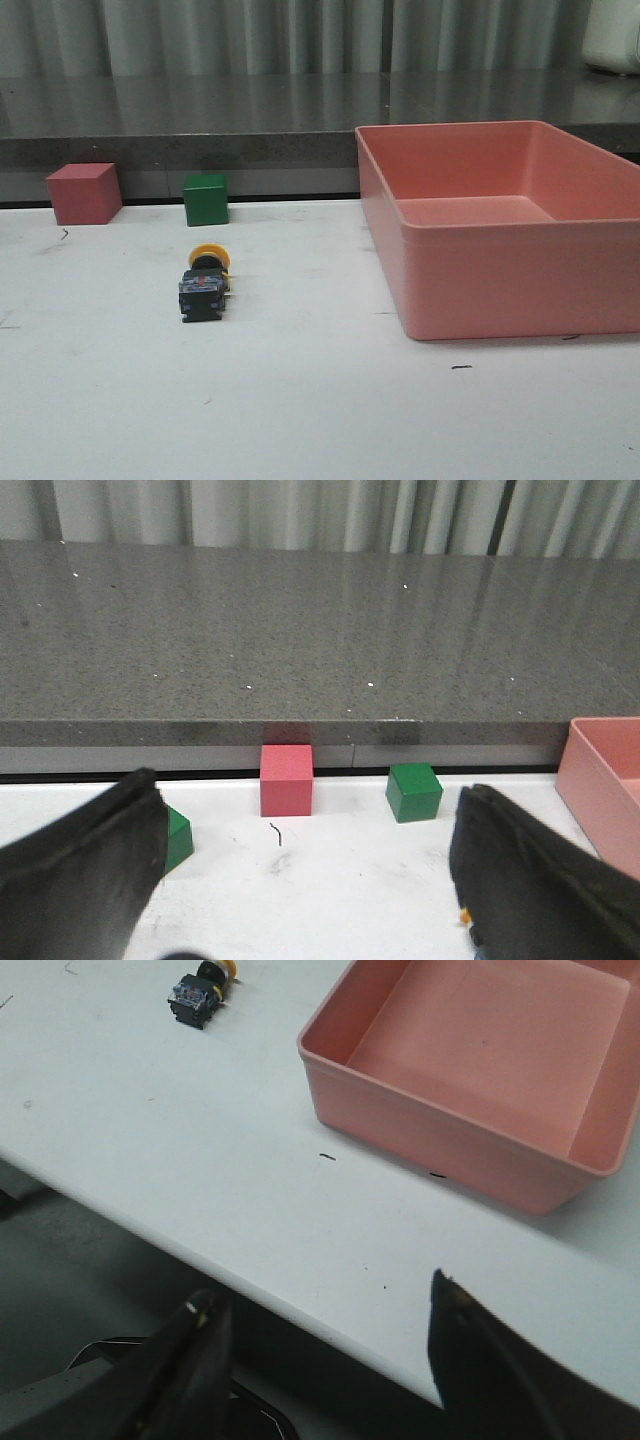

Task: Place and stand button with both arms
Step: 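Open the right gripper and withdraw it upward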

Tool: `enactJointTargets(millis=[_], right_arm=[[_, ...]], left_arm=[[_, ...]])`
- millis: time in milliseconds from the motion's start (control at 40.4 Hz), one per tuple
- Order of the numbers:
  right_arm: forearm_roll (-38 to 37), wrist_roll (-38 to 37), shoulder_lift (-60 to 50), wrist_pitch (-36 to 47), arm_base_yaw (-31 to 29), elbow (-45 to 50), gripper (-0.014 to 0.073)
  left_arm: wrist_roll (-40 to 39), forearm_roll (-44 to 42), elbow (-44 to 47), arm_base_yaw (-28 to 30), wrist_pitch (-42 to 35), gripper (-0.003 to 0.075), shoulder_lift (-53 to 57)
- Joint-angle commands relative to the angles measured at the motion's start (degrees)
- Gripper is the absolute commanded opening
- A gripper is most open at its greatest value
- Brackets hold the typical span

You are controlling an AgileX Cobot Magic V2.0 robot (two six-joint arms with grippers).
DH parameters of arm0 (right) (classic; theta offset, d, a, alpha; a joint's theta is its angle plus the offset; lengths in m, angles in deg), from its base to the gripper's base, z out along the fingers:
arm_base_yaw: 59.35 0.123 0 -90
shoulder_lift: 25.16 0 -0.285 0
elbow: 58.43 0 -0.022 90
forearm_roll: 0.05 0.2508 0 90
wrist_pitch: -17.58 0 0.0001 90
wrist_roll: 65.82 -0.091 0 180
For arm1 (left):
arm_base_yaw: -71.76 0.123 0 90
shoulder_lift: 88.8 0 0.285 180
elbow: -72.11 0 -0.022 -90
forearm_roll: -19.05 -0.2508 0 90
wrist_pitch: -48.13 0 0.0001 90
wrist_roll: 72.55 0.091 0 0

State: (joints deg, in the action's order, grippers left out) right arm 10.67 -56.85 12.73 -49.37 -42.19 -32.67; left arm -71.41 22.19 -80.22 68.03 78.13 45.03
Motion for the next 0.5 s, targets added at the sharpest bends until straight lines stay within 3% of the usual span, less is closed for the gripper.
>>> enactJointTargets(millis=[0, 322, 471], right_arm=[[0.8, 0.4, 0.3, 3.0, -0.4, -1.4, 0.0456], [0.8, 0.4, 0.3, 3.0, -0.4, -1.4, 0.0456], [0.8, 0.4, 0.3, 3.0, -0.4, -1.4, 0.0456]], left_arm=[[2.3, 0.8, -3.3, -3.1, -3.7, 0.0568, -4.1], [4.4, -0.1, -8.5, -15.4, -3.9, 0.0568, -20.1], [4.0, -0.1, -13.3, -18.4, -1.8, 0.0568, -28.3]])
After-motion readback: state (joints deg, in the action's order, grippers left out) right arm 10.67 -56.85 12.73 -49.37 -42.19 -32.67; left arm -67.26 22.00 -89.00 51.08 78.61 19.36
